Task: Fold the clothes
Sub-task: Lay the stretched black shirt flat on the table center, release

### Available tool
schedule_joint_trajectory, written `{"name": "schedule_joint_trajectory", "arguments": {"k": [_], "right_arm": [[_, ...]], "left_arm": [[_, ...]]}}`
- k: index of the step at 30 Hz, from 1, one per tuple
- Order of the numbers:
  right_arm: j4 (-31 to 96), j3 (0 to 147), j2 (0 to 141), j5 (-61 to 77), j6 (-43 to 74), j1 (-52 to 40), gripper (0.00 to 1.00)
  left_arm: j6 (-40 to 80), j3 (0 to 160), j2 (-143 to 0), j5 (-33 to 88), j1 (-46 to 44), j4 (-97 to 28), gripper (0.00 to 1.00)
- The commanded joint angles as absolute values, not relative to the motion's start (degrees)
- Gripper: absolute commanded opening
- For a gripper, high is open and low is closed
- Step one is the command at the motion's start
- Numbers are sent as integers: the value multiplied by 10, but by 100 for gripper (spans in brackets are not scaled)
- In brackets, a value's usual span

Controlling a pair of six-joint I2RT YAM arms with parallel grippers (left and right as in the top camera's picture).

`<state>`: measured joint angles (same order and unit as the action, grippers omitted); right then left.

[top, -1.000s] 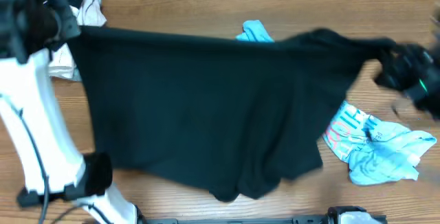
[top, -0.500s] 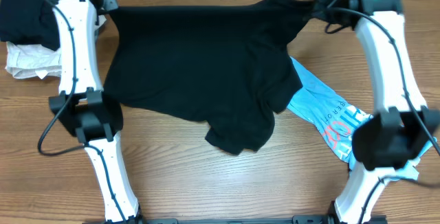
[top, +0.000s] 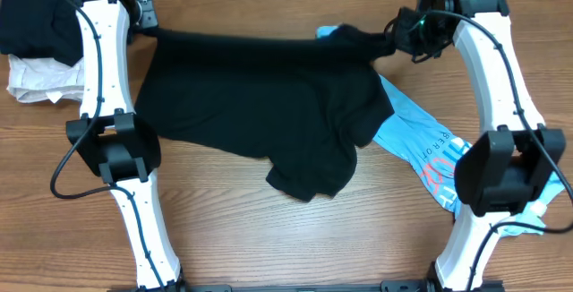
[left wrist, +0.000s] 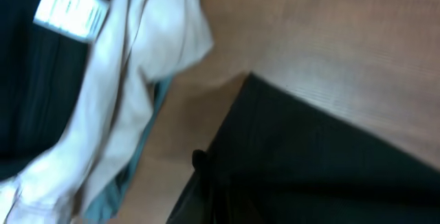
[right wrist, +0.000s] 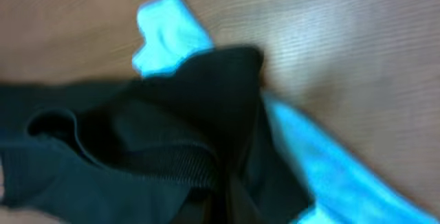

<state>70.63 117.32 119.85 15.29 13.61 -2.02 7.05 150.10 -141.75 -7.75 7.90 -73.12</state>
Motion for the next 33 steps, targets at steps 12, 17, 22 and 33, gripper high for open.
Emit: {"name": "schedule_joint_trajectory", "arguments": {"k": [12,17,22,33], "right_arm": [[741,1034,1159,116,135,-93,4],[703,986,1158,116,135,-93,5],[706,986,1158,116,135,-93,36],[739,1004,1123,144,135,-93,50]], "left_arm": [[47,1505,-1404,-96,114,-835,4],[47,1504,-1410,-94,112,-845,4],[47,1501,-1423,-89,111,-881,40],[38,1516,-1416,-59,111,-918,89]]}}
